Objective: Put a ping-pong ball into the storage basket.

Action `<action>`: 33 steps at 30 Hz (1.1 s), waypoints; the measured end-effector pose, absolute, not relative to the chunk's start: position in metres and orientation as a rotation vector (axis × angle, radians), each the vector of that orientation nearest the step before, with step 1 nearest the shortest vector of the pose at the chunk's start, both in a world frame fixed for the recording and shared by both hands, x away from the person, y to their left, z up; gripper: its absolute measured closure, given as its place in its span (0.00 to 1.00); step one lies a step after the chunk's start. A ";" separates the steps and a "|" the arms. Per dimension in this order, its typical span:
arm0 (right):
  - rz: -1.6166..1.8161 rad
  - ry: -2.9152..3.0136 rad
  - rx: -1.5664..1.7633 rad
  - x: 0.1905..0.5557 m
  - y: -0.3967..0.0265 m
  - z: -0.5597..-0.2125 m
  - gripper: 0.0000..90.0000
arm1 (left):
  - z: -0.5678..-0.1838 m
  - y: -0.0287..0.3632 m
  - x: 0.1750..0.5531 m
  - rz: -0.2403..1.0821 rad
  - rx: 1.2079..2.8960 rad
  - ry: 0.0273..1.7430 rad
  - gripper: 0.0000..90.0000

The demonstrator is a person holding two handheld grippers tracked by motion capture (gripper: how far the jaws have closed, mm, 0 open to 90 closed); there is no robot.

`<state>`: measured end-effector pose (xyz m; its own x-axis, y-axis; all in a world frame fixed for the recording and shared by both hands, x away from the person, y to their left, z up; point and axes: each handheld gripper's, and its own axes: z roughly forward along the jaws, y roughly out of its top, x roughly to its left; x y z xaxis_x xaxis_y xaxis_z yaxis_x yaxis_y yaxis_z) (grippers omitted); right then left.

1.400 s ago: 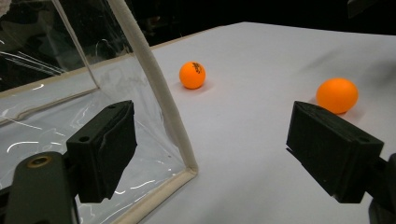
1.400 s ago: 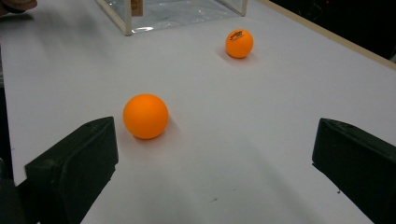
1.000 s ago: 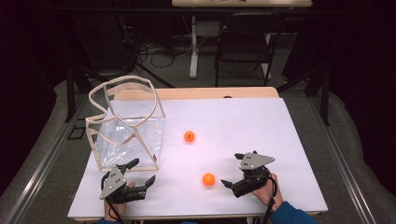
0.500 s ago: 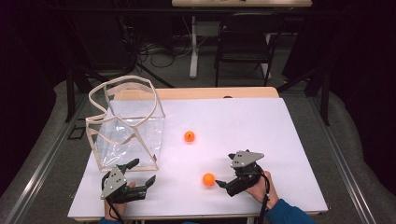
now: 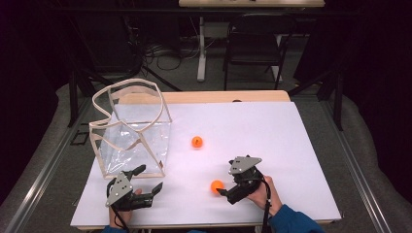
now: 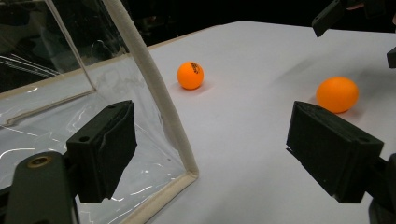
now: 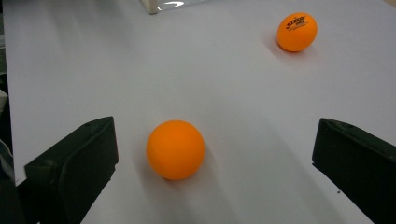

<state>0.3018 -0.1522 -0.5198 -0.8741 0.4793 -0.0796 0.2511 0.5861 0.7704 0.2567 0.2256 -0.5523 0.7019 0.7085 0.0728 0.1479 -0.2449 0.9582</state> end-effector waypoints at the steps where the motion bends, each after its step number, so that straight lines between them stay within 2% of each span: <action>1: 1.173 2.548 0.596 0.303 -0.150 -0.521 0.00 | -0.552 0.226 0.257 0.612 1.771 0.680 0.17; 33: 1.133 2.646 0.625 0.311 -0.132 -0.541 0.00 | -0.554 0.223 0.257 0.603 1.794 0.672 0.17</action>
